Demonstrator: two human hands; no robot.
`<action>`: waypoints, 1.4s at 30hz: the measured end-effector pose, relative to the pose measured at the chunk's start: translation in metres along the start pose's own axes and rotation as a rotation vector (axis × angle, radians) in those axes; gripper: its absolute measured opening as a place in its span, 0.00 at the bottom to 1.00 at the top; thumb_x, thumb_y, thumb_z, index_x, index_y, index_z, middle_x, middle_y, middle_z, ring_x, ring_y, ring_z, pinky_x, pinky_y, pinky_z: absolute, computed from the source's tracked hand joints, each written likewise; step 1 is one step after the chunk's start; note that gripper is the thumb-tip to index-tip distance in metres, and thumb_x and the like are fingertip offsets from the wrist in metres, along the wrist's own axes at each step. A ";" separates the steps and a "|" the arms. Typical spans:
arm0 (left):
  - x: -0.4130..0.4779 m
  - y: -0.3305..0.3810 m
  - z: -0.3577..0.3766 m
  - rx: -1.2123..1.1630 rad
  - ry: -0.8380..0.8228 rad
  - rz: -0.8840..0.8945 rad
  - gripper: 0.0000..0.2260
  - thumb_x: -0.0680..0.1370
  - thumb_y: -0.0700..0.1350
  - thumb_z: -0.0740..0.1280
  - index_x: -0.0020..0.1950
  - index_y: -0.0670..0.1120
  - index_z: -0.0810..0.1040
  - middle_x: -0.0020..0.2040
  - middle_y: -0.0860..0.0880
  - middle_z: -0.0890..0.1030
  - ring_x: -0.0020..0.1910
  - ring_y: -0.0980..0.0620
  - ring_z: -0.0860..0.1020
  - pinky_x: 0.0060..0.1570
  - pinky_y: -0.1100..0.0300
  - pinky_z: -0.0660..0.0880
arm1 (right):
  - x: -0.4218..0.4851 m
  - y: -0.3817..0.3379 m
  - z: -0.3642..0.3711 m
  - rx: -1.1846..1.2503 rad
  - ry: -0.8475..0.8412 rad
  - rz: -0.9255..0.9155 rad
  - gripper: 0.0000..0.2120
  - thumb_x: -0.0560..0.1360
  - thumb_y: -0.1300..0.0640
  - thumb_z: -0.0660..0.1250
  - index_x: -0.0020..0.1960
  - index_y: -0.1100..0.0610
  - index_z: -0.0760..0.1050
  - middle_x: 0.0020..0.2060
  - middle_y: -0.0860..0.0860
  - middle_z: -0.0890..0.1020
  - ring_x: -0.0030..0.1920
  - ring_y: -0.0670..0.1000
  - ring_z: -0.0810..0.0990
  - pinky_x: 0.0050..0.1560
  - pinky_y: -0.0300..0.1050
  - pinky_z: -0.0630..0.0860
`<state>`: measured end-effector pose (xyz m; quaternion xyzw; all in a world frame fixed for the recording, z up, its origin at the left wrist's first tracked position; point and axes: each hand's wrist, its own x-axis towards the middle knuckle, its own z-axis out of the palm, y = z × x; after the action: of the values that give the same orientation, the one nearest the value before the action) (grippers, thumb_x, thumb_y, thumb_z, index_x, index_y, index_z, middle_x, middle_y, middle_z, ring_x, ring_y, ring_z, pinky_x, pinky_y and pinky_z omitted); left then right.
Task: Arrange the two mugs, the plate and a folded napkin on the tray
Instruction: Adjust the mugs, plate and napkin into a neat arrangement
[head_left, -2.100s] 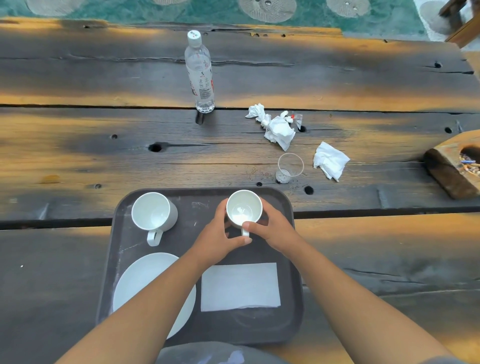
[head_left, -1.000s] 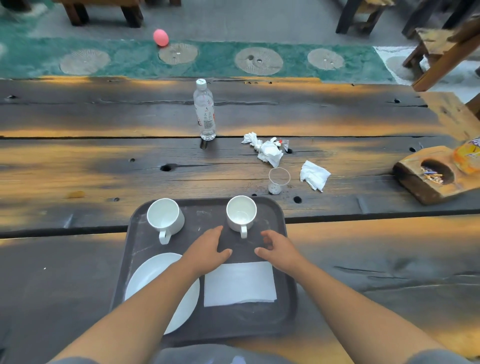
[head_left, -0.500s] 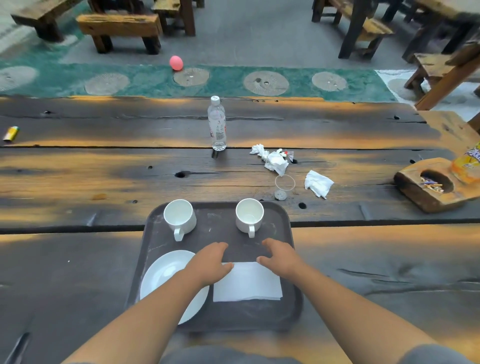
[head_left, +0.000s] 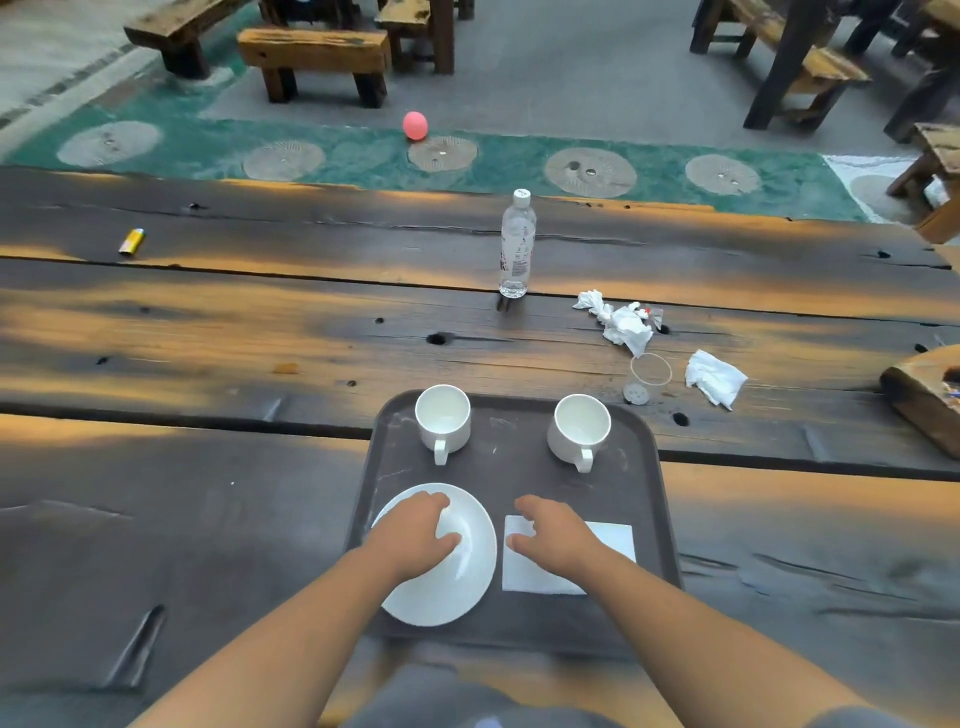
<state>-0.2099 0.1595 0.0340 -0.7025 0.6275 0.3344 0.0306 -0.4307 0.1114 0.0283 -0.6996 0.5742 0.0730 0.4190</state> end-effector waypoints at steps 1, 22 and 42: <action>-0.001 -0.007 -0.002 0.005 0.004 -0.004 0.28 0.81 0.56 0.64 0.78 0.49 0.64 0.77 0.51 0.68 0.75 0.50 0.67 0.71 0.55 0.65 | 0.002 -0.005 0.004 -0.007 0.000 0.003 0.30 0.78 0.48 0.68 0.77 0.55 0.66 0.71 0.54 0.75 0.70 0.55 0.74 0.67 0.48 0.73; -0.001 -0.099 0.002 0.060 -0.041 -0.182 0.08 0.80 0.51 0.63 0.48 0.48 0.70 0.54 0.46 0.81 0.53 0.44 0.80 0.43 0.55 0.71 | 0.005 -0.039 0.054 -0.065 0.030 0.285 0.13 0.79 0.54 0.63 0.37 0.54 0.65 0.35 0.54 0.81 0.35 0.56 0.79 0.42 0.46 0.79; 0.003 -0.102 0.004 0.053 -0.035 -0.177 0.08 0.83 0.49 0.62 0.50 0.44 0.74 0.53 0.45 0.82 0.52 0.43 0.80 0.43 0.55 0.69 | 0.006 -0.045 0.062 0.132 0.023 0.340 0.12 0.81 0.59 0.59 0.39 0.59 0.69 0.29 0.57 0.82 0.22 0.53 0.78 0.25 0.41 0.77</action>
<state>-0.1194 0.1800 -0.0094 -0.7482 0.5710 0.3258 0.0894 -0.3660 0.1475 0.0081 -0.5641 0.6925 0.0967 0.4391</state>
